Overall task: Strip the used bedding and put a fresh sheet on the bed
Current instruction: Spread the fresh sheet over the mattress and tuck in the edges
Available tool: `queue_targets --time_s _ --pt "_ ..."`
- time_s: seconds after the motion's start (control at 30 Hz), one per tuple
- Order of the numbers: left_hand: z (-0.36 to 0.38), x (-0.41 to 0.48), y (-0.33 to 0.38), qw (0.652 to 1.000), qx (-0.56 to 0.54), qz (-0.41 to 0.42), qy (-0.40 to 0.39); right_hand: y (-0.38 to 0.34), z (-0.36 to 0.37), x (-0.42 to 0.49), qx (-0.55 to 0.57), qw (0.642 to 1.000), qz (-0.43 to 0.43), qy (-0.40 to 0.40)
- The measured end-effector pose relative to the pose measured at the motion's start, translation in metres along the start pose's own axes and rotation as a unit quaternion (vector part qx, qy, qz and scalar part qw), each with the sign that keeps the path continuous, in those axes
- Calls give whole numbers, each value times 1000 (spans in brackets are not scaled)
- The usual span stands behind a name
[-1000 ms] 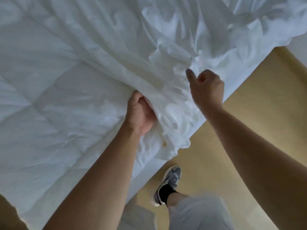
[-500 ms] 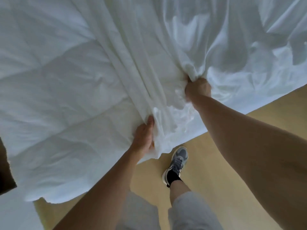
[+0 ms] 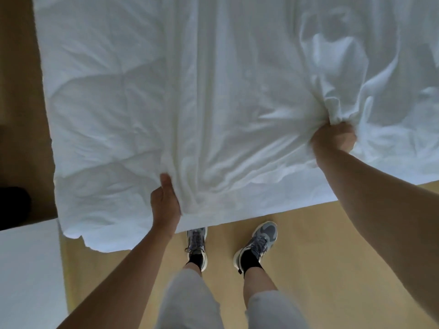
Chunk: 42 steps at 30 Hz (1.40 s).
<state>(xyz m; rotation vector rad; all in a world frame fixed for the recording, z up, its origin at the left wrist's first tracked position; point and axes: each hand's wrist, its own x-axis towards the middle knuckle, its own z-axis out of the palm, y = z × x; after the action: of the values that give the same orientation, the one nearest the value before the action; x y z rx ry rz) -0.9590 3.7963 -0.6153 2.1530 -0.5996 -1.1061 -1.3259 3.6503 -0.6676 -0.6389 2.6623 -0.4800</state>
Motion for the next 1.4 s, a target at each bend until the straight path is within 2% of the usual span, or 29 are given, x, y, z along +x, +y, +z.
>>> queue_targets --time_s 0.1,0.17,0.23,0.27,0.3,0.33,0.37,0.4,0.43,0.47,0.5,0.6,0.67,0.73,0.87,0.97,1.23,1.4 --pt "-60 33 -5 994 -11 -31 101 1 -12 19 -27 1000 -10 10" --pt "-90 56 -2 995 24 -6 101 -2 -17 22 21 1000 10 -5" --pt "-92 64 5 995 52 10 83 -12 -16 1 12 999 11 33" --pt "-84 63 5 996 69 16 62 -20 -16 -22 -28 997 -28 69" --pt "-71 56 6 995 95 33 21 -30 -14 -52 -63 986 -122 92" --pt "-62 48 7 991 117 64 -10 -40 -7 -88 -70 959 -262 78" --pt "-56 44 5 992 101 68 -11 -49 3 -129 -72 909 -409 24" --pt "-51 42 0 995 82 59 -16 -56 18 -169 -87 843 -530 -40" --pt "-48 42 -6 997 62 42 -19 -60 33 -204 -121 780 -605 -100" --pt "-48 44 -9 999 38 21 -19 -63 47 -234 -155 739 -641 -137" --pt "-48 45 -11 1000 15 0 -17 -65 58 -254 -182 718 -657 -138" --pt "-46 44 -16 998 -45 -42 -32 -61 81 -266 -239 682 -684 -100" --pt "-41 32 -21 996 -46 -52 -48 -55 90 -252 -281 655 -690 -130" --pt "-50 27 -29 998 -19 -21 -64 -53 94 -241 -309 646 -683 -143" --pt "-109 57 -41 999 -12 23 -35 -45 75 -232 -227 648 -725 -45" --pt "-144 73 -37 997 1 54 -48 -42 63 -238 -207 628 -749 -37" --pt "-197 112 -25 997 -17 54 -44 -52 44 -254 -177 645 -743 -9" --pt "-213 128 -13 997 -46 63 -6 -62 42 -294 -111 695 -711 -10"
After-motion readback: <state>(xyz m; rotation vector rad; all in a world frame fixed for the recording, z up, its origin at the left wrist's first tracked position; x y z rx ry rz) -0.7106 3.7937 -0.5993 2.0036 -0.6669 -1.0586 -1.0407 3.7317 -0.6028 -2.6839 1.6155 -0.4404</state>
